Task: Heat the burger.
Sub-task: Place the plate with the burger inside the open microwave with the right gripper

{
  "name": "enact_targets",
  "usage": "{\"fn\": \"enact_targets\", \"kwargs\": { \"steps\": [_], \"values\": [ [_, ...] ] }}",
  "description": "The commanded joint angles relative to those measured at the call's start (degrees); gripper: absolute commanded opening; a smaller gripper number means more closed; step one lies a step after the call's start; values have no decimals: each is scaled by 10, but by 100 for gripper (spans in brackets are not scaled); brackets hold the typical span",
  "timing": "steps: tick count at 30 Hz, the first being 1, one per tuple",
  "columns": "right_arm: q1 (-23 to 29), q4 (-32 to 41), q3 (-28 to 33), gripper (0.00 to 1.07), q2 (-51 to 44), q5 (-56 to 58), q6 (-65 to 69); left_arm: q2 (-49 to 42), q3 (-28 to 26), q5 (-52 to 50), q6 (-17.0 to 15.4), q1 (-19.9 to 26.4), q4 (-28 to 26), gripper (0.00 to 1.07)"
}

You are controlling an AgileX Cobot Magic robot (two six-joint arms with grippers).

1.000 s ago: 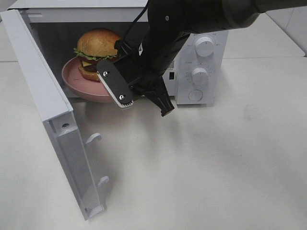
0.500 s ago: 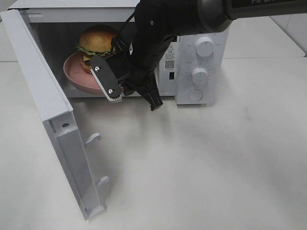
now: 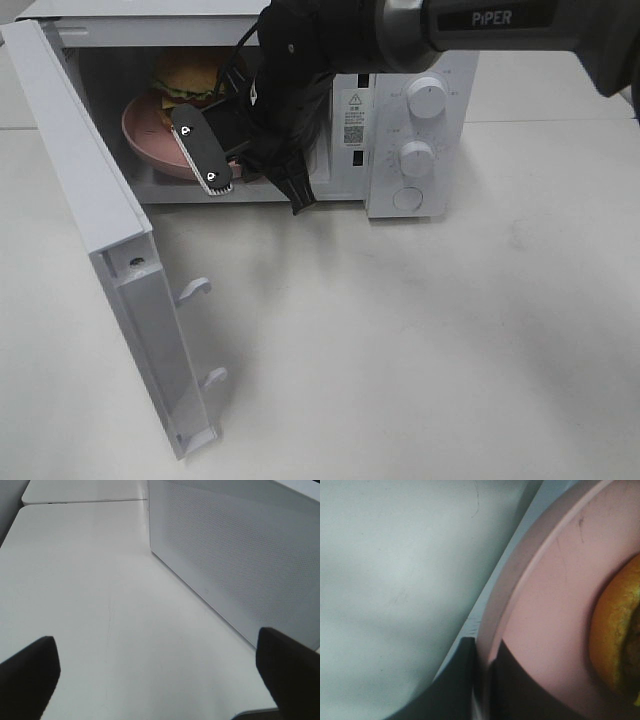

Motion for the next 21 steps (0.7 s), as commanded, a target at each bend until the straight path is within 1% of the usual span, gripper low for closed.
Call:
{"fn": "enact_targets", "kwargs": {
  "steps": [1,5,9,14,17,21],
  "values": [
    [1,-21,-33,0,12,-33,23,-10,2,-6,-3,1,-3,100],
    [0,-22,-48,0,25,-33,25,-10,2,-6,-3,1,-3,100],
    [-1,-43,-72,0,45,-33,41,-10,2,-6,-3,1,-3,100],
    [-3,-60,-87,0,60,-33,59,-10,2,-6,-3,1,-3,100],
    [-3,-62,-92,0,66,-33,63,-10,2,-6,-3,1,-3,100],
    [-3,-64,-114,1,85,-34,77,-10,2,-6,-3,1,-3,100]
  ]
}}
